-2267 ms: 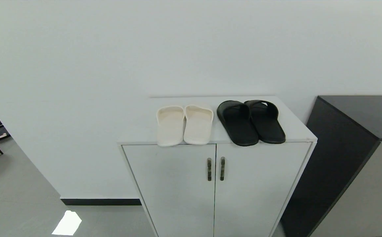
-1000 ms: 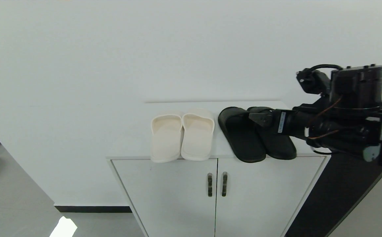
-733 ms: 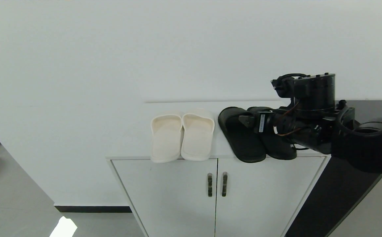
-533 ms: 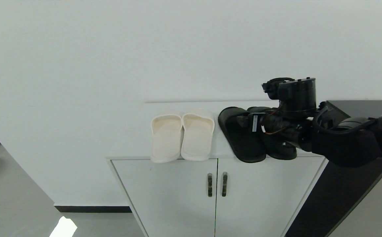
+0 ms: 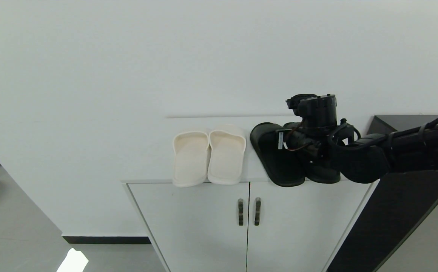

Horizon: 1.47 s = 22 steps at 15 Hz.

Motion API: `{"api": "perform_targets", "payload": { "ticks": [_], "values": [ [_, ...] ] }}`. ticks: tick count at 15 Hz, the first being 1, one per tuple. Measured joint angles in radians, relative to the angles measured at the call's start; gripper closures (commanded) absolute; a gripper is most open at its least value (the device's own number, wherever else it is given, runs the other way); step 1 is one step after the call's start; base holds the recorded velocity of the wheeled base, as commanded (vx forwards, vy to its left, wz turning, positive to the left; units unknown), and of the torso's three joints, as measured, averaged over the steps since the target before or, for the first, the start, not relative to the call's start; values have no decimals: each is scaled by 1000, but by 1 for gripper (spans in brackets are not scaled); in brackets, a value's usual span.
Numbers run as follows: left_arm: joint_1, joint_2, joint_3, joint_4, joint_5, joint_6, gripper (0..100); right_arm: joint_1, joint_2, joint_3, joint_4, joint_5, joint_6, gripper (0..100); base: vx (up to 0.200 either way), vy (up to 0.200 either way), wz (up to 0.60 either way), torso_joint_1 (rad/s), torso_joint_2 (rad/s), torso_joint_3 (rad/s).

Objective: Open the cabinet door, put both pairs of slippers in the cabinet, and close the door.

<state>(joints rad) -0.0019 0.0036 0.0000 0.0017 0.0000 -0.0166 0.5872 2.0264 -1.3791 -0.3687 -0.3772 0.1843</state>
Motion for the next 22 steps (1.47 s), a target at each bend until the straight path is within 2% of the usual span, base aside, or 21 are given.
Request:
{"api": "perform_targets", "payload": {
  "ticks": [5, 8, 10, 12, 16, 18, 22],
  "values": [
    [0, 0, 0, 0, -1, 3, 100, 0, -11, -18, 7, 9, -1, 100, 0, 0, 0, 0, 0, 0],
    [0, 0, 0, 0, -2, 5, 100, 33, -112, 11, 36, 68, -1, 100, 0, 0, 0, 0, 0, 0],
    [0, 0, 0, 0, -1, 5, 100, 73, -229, 93, 58, 164, 0, 100, 0, 0, 0, 0, 0, 0],
    [0, 0, 0, 0, -2, 5, 100, 133, -357, 239, 76, 269, 0, 100, 0, 0, 0, 0, 0, 0],
    [0, 0, 0, 0, -2, 3, 100, 247, -551, 484, 51, 379, 15, 100, -150, 0, 0, 7, 3, 2],
    [0, 0, 0, 0, -5, 5, 100, 264, -598, 549, -11, 428, 26, 100, -200, 0, 0, 0, 2, 5],
    [0, 0, 0, 0, -10, 5, 100, 279, -634, 591, -16, 437, 22, 100, -200, 0, 0, -5, 0, 4]
  ]
}}
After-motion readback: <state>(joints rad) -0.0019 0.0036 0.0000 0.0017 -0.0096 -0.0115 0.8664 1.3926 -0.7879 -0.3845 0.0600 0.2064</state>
